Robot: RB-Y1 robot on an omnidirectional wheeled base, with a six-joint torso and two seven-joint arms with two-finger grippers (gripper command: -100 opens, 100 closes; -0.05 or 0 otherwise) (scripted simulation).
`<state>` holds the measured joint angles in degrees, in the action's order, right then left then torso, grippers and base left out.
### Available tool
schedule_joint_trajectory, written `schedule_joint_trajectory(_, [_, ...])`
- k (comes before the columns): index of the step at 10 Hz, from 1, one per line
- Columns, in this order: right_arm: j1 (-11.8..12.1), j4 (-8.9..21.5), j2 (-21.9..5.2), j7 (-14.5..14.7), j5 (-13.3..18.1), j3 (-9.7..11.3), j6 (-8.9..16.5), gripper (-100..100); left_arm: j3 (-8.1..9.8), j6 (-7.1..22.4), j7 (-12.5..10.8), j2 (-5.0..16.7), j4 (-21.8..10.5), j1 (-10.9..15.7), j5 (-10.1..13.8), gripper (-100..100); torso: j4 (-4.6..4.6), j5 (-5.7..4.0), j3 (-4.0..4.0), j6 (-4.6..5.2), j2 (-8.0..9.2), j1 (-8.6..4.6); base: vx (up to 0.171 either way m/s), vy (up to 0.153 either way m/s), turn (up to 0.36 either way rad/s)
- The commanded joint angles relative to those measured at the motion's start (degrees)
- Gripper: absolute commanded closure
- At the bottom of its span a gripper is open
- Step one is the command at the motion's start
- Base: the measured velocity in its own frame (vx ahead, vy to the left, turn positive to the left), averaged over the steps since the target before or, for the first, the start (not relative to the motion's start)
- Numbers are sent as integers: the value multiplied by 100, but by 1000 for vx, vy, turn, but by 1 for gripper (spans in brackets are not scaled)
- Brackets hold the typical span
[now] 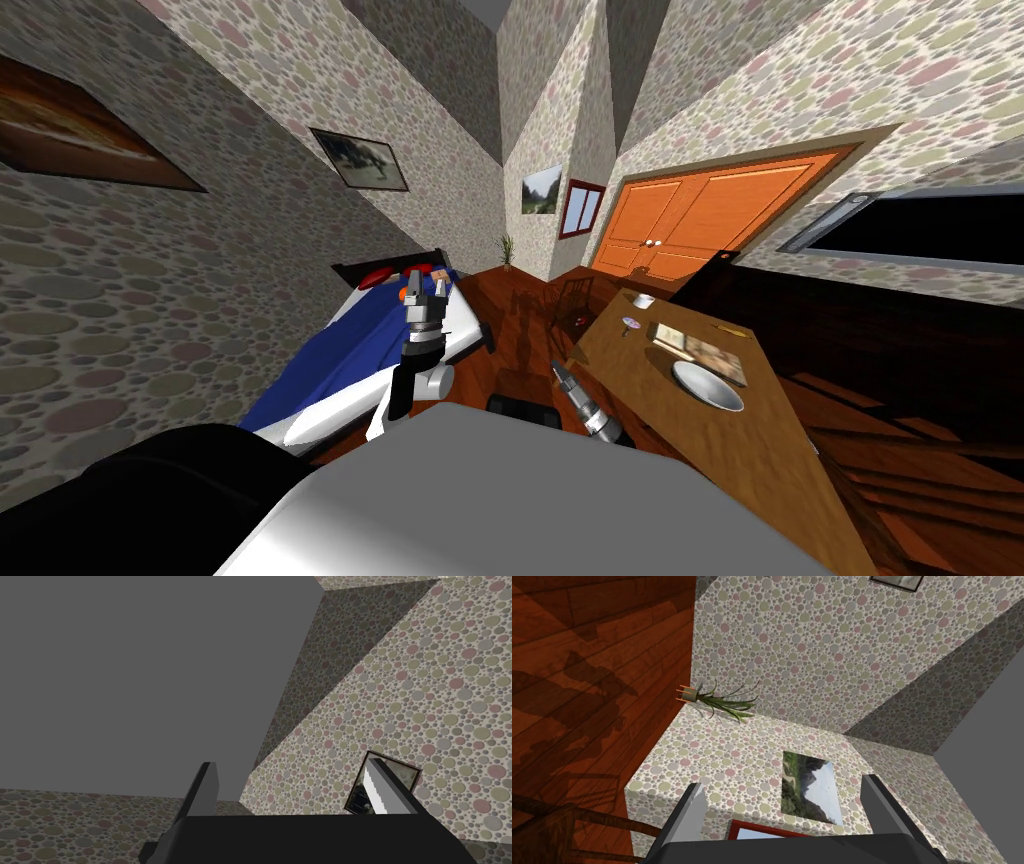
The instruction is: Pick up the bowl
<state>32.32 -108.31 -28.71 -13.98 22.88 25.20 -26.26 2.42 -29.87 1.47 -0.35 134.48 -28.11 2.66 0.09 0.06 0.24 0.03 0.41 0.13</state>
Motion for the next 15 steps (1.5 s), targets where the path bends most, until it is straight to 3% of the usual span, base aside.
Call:
schedule_joint_trajectory(1, [-12, 182, -134, -49, 76, 74, 42, -100, 0, 0, 0, 0, 0, 0, 0, 0, 0, 0, 0, 0, 0, 0, -14, 46, 140])
schedule_joint_trajectory(2, [-12, 182, -134, -49, 76, 74, 42, -100, 1, 0, 0, 0, 0, -1, 0, 0, 1, -1, 1, 4, 1, -8, -6, 13, -27])
schedule_joint_trajectory(4, [67, 611, -555, -217, 379, 375, 280, -100, 0, 0, 0, 0, 0, 0, 0, 0, 0, -4, -2, -1, -3, -16, -11, 56, 387])
schedule_joint_trajectory(5, [67, 678, -679, -217, 379, 375, 280, -100, 0, 0, 0, 0, 0, 0, 0, 0, 0, -1, 1, 0, 2, -3, -18, 50, 126])
schedule_joint_trajectory(8, [141, 1157, -1201, -364, 660, 656, 538, -100, 1, 0, 0, 1, 0, -1, 0, 0, 1, -4, 1, 5, 2, -21, -16, 23, 226])
schedule_joint_trajectory(10, [141, 1200, -1249, -364, 660, 656, 538, -100, 2, 0, 0, 1, 0, -1, 0, 0, 1, -5, 2, 6, 3, -26, -9, 4, 51])
schedule_joint_trajectory(11, [176, 1403, -1540, -429, 791, 786, 672, -100, 2, 0, 0, 1, 0, -2, 0, 0, 1, -6, 1, 8, 0, -29, -11, 7, 255])
schedule_joint_trajectory(12, [176, 1465, -1540, -429, 791, 786, 672, -100, 1, 0, 0, 1, 0, 0, 0, 0, 1, -5, 1, 2, 1, -28, -11, -3, 167])
schedule_joint_trajectory(13, [209, 1641, -1787, -489, 915, 910, 808, -100, 2, 0, 0, 1, 0, -1, 0, 0, 1, -6, 2, 7, 2, -31, -17, -7, 247])
schedule_joint_trajectory(15, [209, 1734, -1833, -489, 915, 910, 808, -100, 2, 0, 0, 1, 0, -2, 0, 0, 2, -8, 2, 7, 3, -35, -13, -9, 60])
